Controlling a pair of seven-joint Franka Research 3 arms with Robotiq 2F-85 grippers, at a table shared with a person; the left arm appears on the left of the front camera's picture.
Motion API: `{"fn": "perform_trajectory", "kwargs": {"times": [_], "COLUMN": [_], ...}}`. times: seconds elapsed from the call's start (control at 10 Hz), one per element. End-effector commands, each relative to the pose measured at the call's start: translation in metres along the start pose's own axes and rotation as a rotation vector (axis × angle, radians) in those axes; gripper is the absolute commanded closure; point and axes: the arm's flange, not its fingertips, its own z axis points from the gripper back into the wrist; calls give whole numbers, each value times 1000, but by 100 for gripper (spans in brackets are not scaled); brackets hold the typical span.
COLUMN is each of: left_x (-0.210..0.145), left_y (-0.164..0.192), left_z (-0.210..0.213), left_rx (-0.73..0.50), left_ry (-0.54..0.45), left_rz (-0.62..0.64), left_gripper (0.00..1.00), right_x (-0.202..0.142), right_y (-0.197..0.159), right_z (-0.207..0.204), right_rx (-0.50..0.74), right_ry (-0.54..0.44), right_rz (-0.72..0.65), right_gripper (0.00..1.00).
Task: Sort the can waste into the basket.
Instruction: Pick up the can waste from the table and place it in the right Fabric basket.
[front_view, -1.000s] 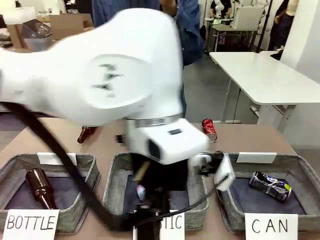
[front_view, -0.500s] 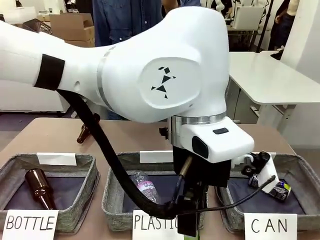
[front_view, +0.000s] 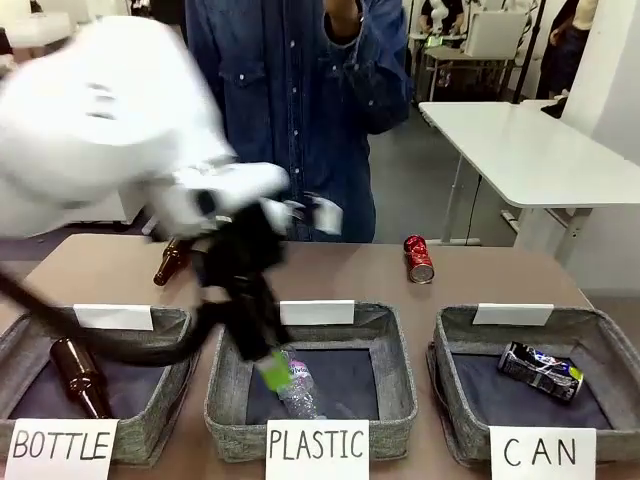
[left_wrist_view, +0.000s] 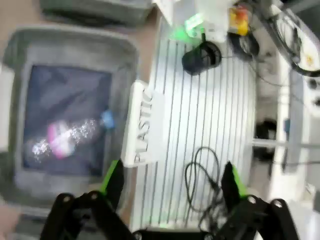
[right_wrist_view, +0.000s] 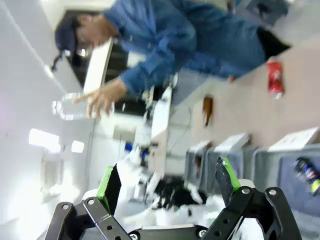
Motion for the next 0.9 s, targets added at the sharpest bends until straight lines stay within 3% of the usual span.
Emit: {"fn": "perform_trajectory", "kwargs": {"times": [0.0,0.2,0.3,0.4,0.6,0.7,0.8], "left_x": [-99,-181,-210,-242,-288,-309,-229], "left_y": [-52,-95,-111,-116,-106,-92,-120], "left_z": [48,91,107,119,121,112,244], "left_rx": [150,201,220,179,25,-92,107], "left_ry": [-300,-686,-778,-876,-951,-970,-915], "left_rz": [140,323,316,367,447,544,398], "left_gripper": [0,0,0,0,0,0,0], "right_x": [-34,-70,-86,-100,-110,-103,-108], "right_y": [11,9,8,9,24,37,13], "right_z": [-38,-102,-134,-160,-168,-159,-171], "right_rx": [10,-19,-20,-22,4,24,-32], "right_ry": [180,213,234,327,426,420,404], "right_rz": [-73,-41,-37,-37,-59,-89,-23], "right_gripper": [0,0,0,0,0,0,0]}}
